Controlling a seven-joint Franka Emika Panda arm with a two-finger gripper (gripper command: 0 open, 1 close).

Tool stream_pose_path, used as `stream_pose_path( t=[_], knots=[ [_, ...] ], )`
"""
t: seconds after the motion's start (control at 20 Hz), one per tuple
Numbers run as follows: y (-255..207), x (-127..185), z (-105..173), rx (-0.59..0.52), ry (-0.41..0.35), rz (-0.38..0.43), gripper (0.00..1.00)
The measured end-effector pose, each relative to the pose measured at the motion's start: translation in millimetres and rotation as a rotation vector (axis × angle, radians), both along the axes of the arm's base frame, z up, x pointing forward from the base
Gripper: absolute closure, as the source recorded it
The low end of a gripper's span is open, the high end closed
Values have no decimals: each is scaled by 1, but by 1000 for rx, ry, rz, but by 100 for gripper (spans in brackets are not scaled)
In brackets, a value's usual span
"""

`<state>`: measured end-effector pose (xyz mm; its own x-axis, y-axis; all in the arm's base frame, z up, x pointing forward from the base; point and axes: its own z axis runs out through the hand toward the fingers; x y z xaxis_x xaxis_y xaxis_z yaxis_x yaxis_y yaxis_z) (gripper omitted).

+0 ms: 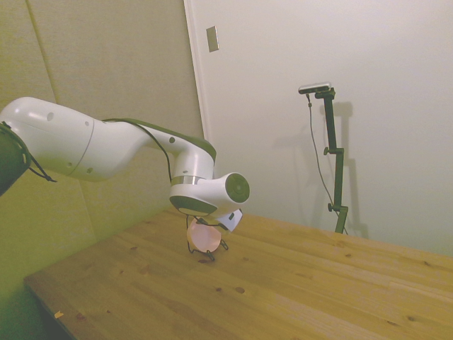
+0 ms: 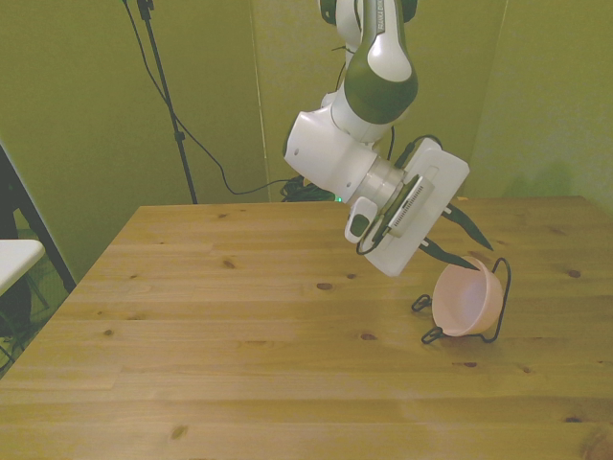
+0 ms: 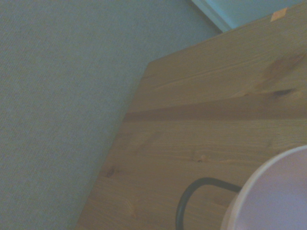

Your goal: Load the bowl

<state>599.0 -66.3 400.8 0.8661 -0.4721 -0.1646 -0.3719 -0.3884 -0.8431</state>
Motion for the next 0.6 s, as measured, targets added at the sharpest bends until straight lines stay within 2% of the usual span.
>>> stream_pose_path(
  t=[0.1, 0.25, 0.6],
  knots=[
    [-16, -15, 12, -40, 9, -11, 0],
    [-35, -45, 25, -128, 73, -43, 0],
    [-40, -119, 38, -357, 179, -209, 0]
  ],
)
